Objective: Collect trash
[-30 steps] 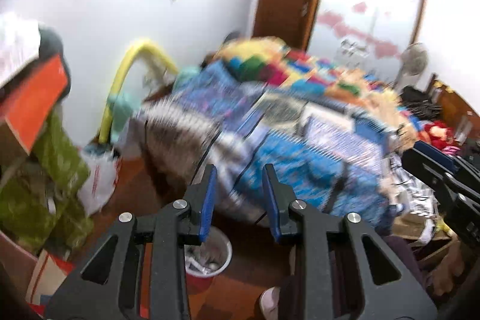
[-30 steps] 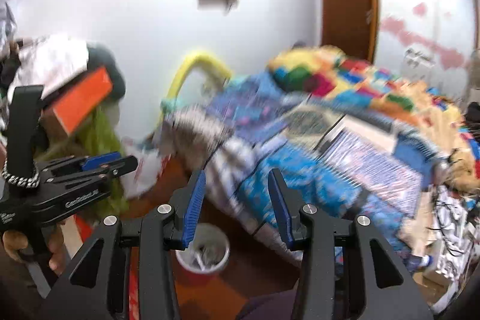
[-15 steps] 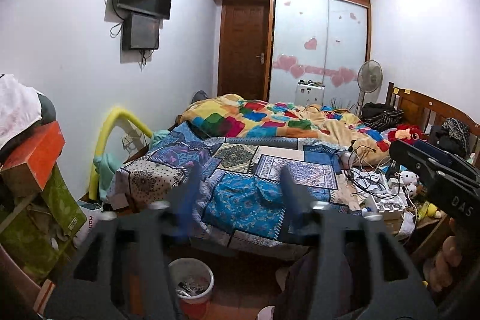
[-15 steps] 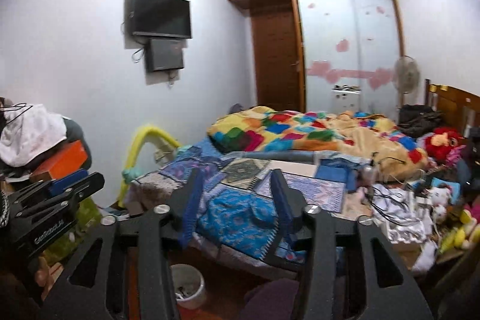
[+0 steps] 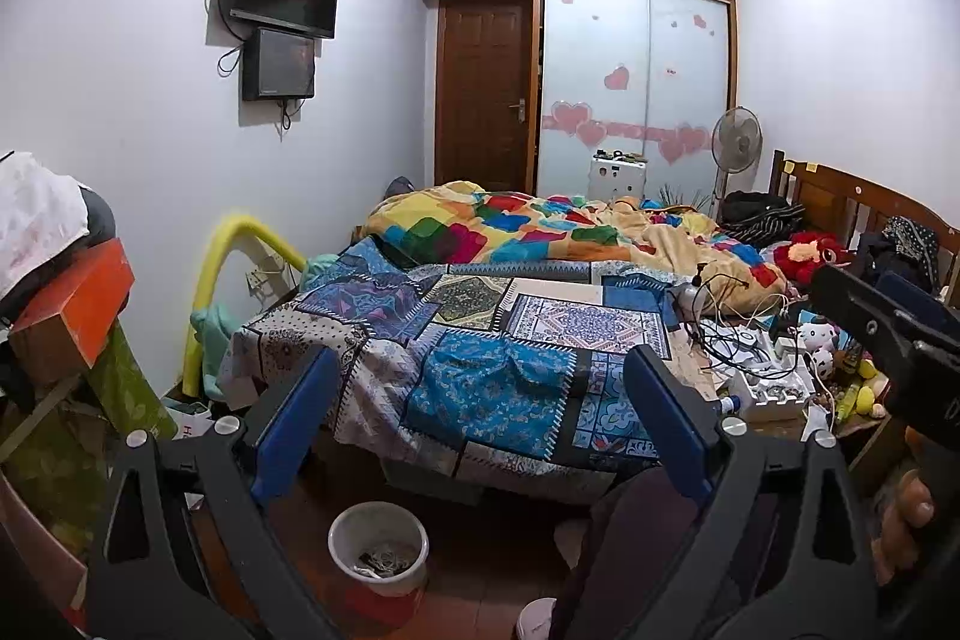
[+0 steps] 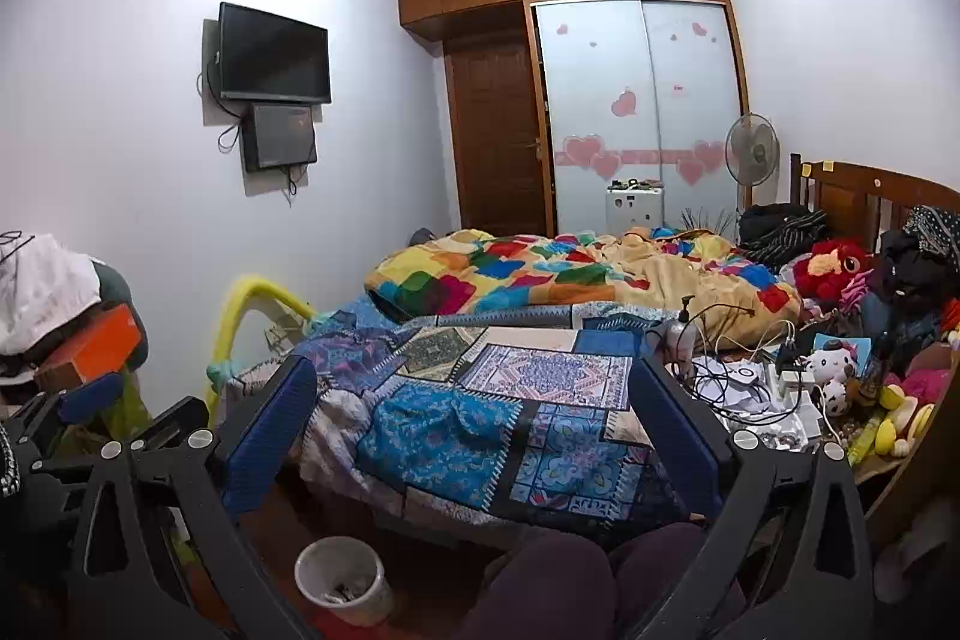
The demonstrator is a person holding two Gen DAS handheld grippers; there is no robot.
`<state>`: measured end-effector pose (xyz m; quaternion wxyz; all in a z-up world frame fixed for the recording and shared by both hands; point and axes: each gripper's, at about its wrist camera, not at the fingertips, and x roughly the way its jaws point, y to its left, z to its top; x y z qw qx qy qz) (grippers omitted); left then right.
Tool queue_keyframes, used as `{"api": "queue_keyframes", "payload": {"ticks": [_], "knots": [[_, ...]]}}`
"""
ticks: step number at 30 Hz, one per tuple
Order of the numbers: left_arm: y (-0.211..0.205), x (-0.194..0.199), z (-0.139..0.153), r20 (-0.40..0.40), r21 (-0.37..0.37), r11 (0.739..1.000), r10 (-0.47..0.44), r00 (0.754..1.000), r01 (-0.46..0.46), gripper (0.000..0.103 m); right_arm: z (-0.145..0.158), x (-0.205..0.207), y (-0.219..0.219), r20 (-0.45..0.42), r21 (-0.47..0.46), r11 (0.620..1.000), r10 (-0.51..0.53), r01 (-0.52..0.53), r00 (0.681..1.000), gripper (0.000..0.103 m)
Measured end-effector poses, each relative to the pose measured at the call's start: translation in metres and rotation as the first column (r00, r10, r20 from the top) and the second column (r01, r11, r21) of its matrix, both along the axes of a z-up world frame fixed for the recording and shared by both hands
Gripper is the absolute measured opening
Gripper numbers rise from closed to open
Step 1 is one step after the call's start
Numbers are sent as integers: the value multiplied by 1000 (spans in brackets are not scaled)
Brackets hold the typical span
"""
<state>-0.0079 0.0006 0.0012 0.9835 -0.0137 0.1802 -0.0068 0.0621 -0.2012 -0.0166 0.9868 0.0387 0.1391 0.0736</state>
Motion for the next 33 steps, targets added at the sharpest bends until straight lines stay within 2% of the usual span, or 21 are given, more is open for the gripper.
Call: {"api": "queue_keyframes", "payload": {"ticks": [33], "knots": [[1, -9, -3, -3, -21, 1000, 14, 1000, -14, 98, -7, -5, -2, -38, -14, 1000, 26, -26, 999, 103]]}}
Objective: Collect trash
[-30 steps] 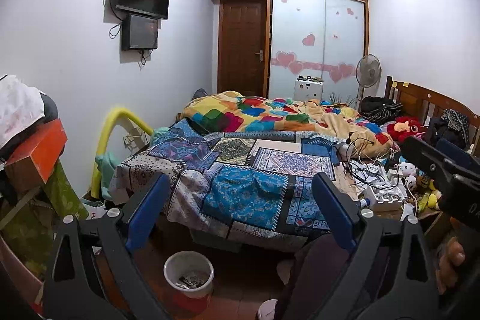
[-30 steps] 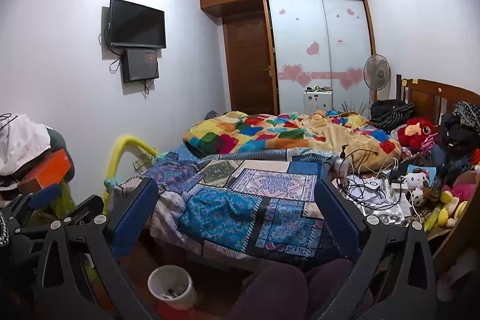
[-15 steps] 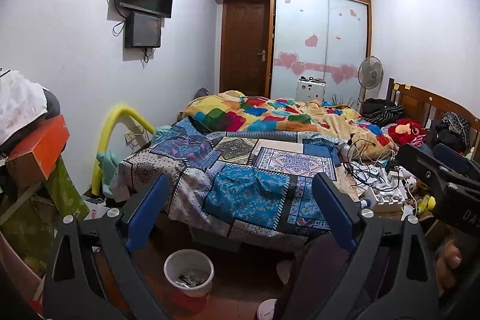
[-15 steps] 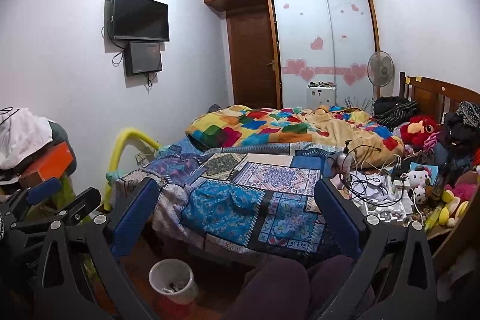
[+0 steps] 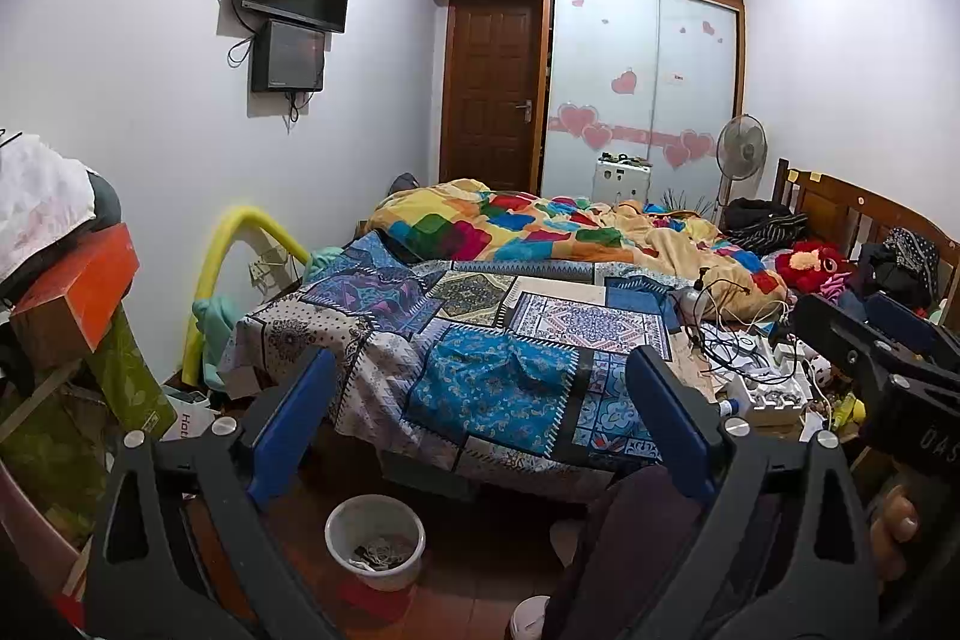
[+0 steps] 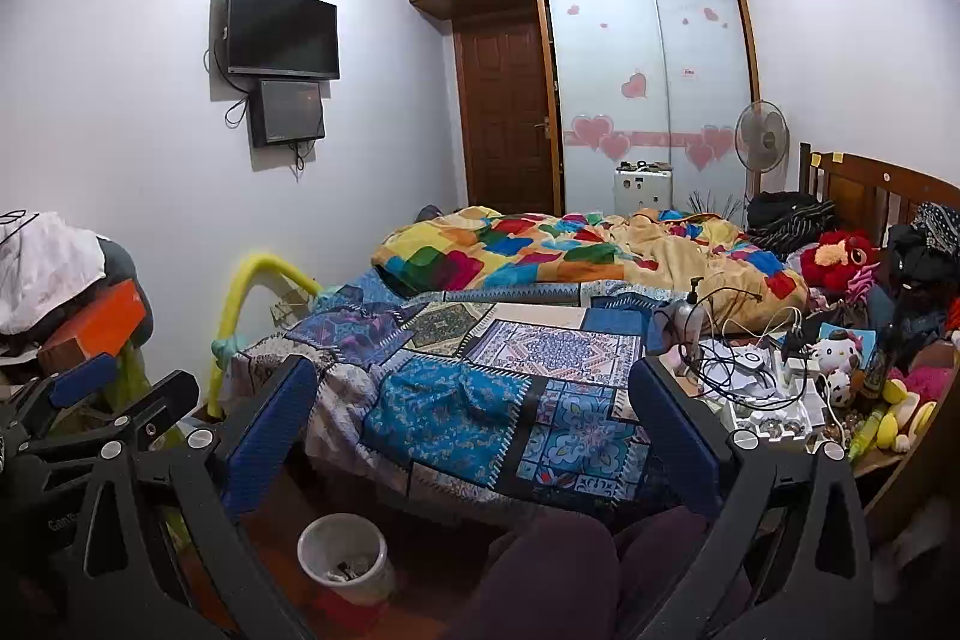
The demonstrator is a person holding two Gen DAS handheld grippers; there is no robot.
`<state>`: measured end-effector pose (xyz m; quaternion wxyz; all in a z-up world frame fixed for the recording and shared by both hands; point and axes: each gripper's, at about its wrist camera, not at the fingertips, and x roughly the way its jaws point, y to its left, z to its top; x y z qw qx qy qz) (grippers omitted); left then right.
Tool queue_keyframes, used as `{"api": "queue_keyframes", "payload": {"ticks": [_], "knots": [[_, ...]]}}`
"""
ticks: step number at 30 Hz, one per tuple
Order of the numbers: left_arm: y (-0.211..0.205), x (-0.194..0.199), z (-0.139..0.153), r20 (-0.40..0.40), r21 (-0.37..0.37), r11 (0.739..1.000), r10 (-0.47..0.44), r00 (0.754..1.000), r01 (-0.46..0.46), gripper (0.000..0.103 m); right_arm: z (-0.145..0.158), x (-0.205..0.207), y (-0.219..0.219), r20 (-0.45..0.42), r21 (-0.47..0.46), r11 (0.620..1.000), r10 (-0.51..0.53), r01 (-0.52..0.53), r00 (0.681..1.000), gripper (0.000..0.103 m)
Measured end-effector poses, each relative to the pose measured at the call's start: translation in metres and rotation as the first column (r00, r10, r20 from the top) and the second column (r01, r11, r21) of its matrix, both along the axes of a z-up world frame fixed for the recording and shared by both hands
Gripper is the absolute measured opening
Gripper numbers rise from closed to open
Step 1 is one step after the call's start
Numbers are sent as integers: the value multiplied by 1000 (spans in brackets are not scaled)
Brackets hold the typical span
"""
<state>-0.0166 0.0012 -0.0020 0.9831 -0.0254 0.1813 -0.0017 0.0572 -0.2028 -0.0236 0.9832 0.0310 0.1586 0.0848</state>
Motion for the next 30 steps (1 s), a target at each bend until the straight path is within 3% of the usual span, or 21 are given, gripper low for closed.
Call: {"api": "queue_keyframes", "payload": {"ticks": [30], "knots": [[-3, -2, -1, 2, -2, 1000, 2, 1000, -2, 99, 0, -2, -2, -2, -5, 1000, 4, -4, 1000, 103]]}}
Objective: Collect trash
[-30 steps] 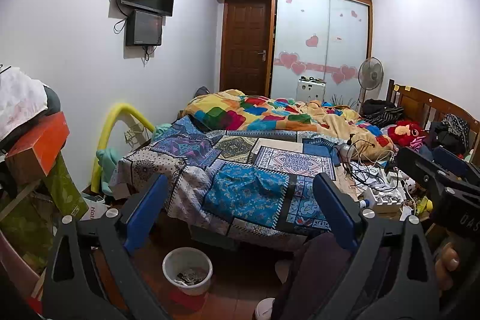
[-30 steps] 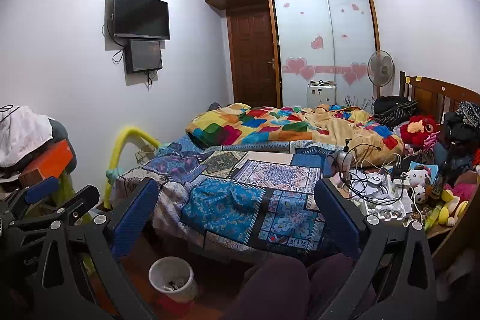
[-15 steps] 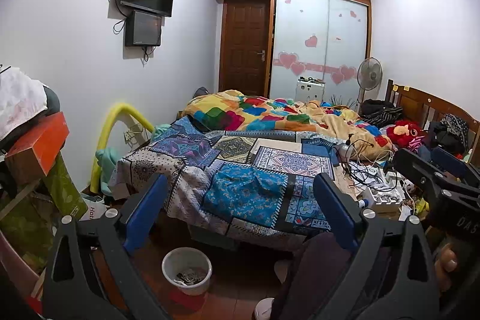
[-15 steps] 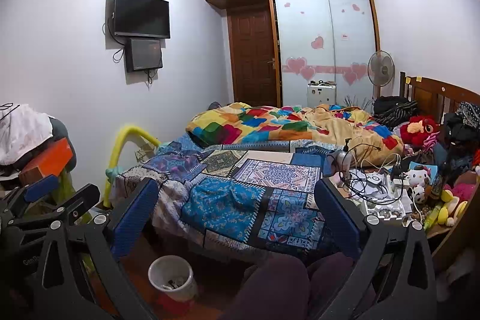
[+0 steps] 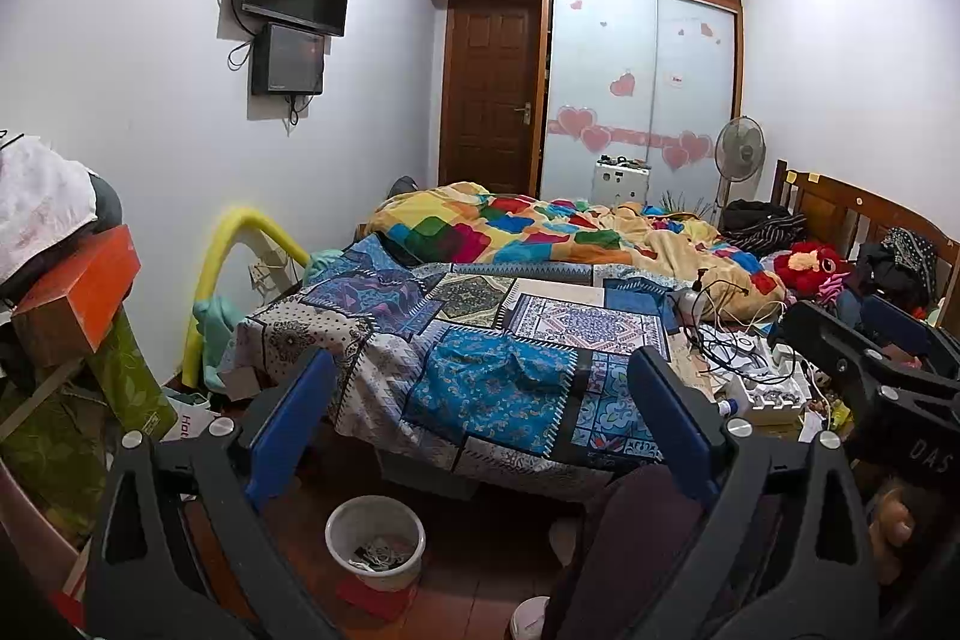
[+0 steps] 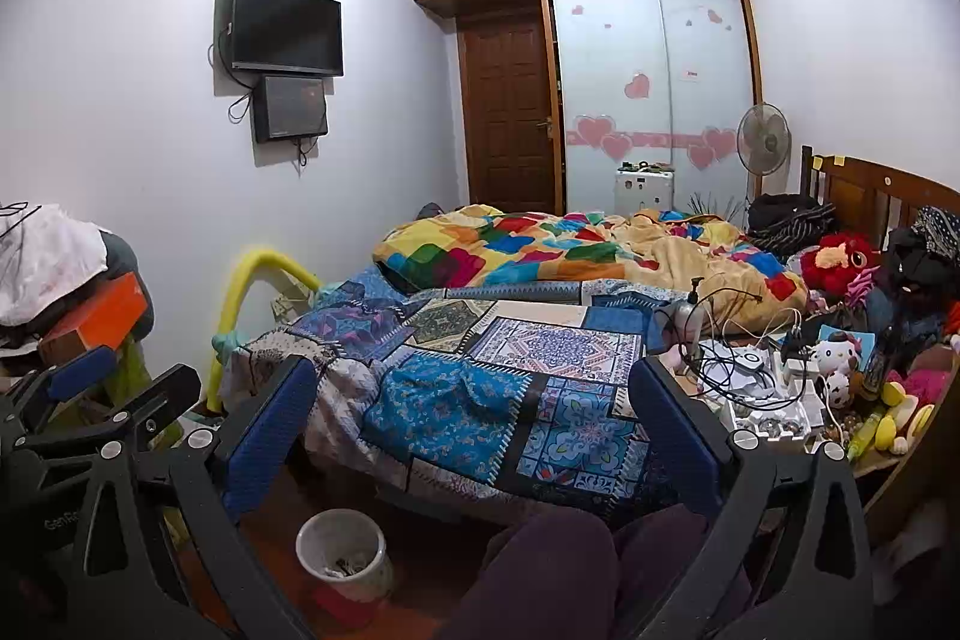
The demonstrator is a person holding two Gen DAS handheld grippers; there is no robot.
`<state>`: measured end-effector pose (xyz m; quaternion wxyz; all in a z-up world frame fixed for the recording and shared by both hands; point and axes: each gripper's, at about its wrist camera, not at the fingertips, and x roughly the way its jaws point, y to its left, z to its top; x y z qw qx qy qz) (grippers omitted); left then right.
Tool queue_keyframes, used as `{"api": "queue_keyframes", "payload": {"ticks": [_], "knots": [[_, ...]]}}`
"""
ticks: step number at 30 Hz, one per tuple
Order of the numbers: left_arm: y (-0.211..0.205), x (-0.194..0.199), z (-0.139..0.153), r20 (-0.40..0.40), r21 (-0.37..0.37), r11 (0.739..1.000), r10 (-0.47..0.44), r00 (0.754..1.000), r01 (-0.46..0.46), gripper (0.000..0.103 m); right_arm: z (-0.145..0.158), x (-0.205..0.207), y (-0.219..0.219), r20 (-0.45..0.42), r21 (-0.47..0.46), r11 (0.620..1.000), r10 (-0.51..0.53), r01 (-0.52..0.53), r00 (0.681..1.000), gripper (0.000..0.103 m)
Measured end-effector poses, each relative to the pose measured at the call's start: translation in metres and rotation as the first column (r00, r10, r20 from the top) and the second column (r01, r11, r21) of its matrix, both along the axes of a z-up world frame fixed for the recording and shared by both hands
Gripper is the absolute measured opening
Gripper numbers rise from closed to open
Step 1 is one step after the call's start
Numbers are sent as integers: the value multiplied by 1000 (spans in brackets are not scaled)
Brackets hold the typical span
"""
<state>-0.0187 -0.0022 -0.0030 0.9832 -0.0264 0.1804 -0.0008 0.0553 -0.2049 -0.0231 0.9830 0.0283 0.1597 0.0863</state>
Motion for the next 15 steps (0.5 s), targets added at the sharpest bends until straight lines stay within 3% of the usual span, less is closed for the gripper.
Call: {"api": "queue_keyframes", "payload": {"ticks": [15], "knots": [[-4, -5, 5, 14, 3, 1000, -6, 1000, 6, 101, 0, 0, -1, 5, -2, 1000, 1, -1, 1000, 103]]}}
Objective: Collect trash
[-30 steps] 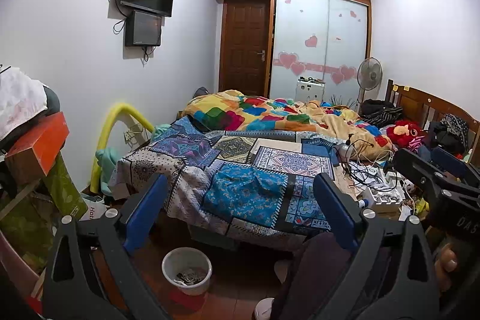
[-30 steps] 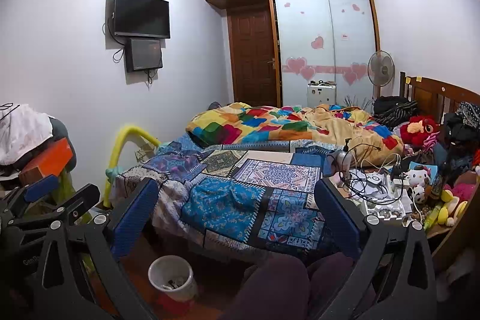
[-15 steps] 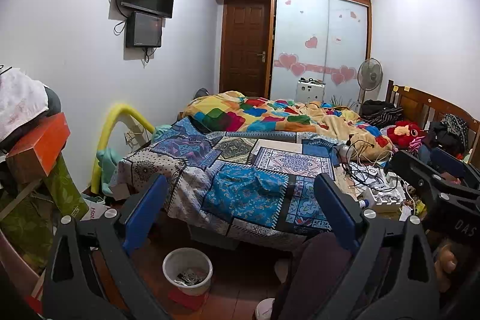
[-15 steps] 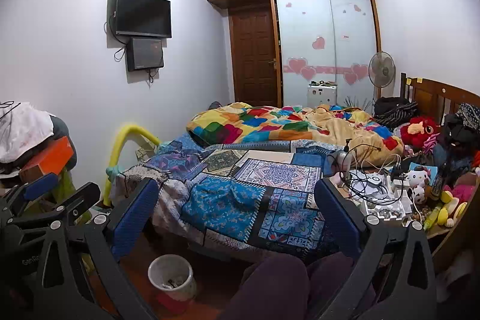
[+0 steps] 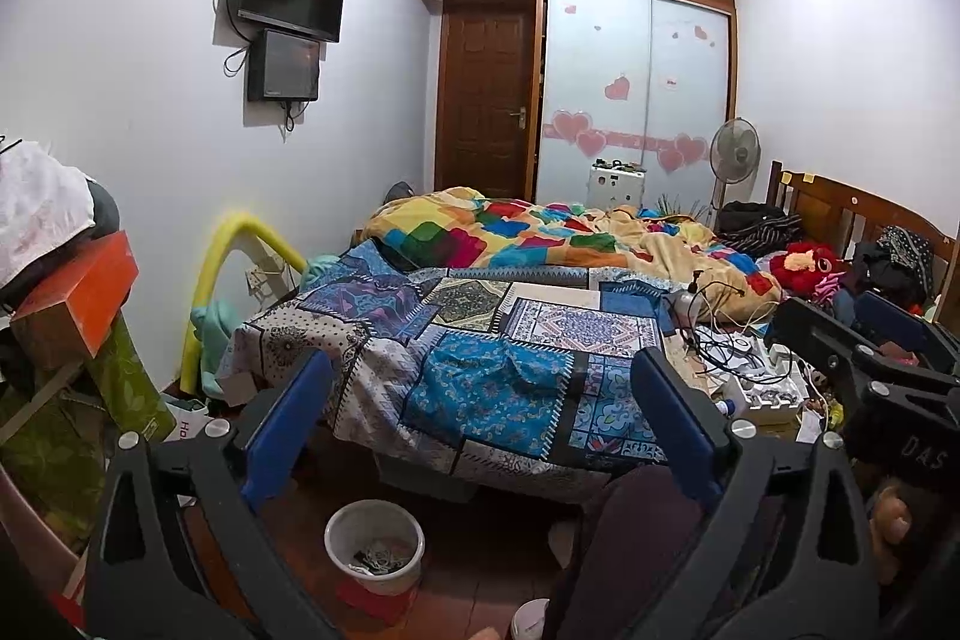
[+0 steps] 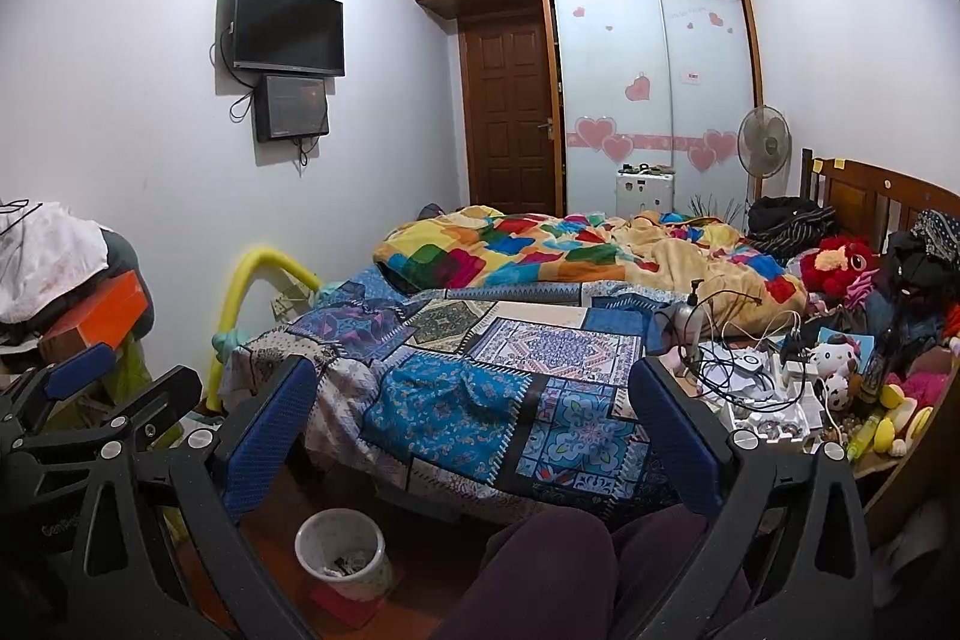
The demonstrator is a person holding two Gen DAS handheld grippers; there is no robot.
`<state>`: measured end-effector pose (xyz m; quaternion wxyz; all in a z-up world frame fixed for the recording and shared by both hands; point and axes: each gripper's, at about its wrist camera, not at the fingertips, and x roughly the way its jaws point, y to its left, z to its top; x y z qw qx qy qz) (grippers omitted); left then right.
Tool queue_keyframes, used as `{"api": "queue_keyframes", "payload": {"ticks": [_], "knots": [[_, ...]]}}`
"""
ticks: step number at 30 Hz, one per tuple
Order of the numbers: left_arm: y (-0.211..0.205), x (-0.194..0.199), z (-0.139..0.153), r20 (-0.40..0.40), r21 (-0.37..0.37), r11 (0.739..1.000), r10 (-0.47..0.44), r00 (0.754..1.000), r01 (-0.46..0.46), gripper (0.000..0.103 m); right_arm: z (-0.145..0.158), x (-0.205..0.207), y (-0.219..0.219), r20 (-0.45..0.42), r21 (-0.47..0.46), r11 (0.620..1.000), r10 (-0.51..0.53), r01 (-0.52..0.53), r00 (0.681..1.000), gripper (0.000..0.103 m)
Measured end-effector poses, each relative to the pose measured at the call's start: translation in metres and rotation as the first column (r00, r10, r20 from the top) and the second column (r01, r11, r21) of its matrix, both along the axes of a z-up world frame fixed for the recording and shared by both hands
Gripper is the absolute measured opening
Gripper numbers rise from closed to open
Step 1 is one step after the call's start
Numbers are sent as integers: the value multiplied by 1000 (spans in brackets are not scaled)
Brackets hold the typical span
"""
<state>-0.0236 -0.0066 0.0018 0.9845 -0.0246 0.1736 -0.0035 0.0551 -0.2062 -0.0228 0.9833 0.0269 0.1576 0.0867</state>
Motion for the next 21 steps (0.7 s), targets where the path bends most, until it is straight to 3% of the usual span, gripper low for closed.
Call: {"api": "queue_keyframes", "payload": {"ticks": [21], "knots": [[-1, 5, -1, -12, -13, 1000, -7, 1000, 7, 101, -3, 8, -16, -14, -4, 1000, 27, -27, 1000, 103]]}}
